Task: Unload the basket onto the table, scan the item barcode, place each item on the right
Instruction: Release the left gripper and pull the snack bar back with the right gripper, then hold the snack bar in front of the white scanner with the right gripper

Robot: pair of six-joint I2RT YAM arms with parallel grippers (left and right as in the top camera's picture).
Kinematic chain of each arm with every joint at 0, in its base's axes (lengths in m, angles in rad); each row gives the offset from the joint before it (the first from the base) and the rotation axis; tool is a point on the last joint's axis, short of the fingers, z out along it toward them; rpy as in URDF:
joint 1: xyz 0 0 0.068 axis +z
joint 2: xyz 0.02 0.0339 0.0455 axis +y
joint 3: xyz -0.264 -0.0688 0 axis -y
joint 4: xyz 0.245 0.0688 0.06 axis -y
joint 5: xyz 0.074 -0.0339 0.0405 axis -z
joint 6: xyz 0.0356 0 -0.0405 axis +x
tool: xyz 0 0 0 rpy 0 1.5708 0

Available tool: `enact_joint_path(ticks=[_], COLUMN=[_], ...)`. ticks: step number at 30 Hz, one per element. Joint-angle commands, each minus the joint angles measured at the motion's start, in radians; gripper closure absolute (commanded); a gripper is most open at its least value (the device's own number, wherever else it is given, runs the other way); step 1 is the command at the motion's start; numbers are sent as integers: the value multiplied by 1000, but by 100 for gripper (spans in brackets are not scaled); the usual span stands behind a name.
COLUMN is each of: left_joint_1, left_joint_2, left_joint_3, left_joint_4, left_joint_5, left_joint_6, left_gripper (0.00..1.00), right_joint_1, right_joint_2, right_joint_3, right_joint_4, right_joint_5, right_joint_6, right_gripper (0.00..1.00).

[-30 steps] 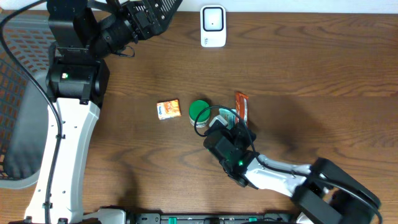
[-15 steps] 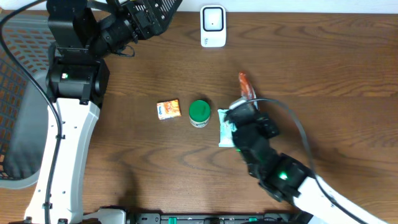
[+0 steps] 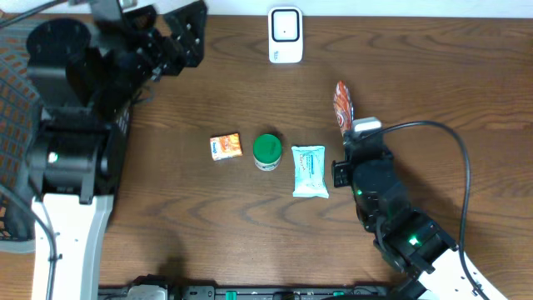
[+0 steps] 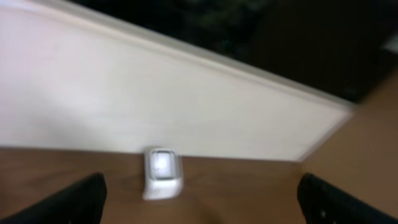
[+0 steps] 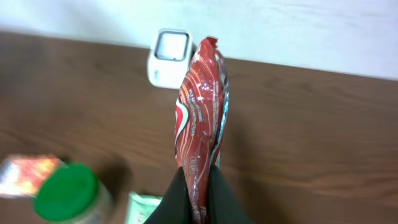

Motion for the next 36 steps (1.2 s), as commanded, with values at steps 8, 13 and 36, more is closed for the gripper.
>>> enact_joint_path(ticks=[8,13,36], left_joint_1=[5,5,5], left_joint_2=[-74,-73,-51], left_joint_3=[11,11,11], left_joint_4=[-159,-212,-359], left_joint_5=[-368,-375,-375], left_joint_6=[84,84,84], left_gripper=[2,2,2], right_joint_1=[-258,-372,-459], right_joint_2=[91,275,1254], right_joint_3=[24,25,681], right_joint_4=[359,646,1135], right_joint_5=[-447,-640,-995], right_joint_6=[426,612,985], right_gripper=[99,99,99])
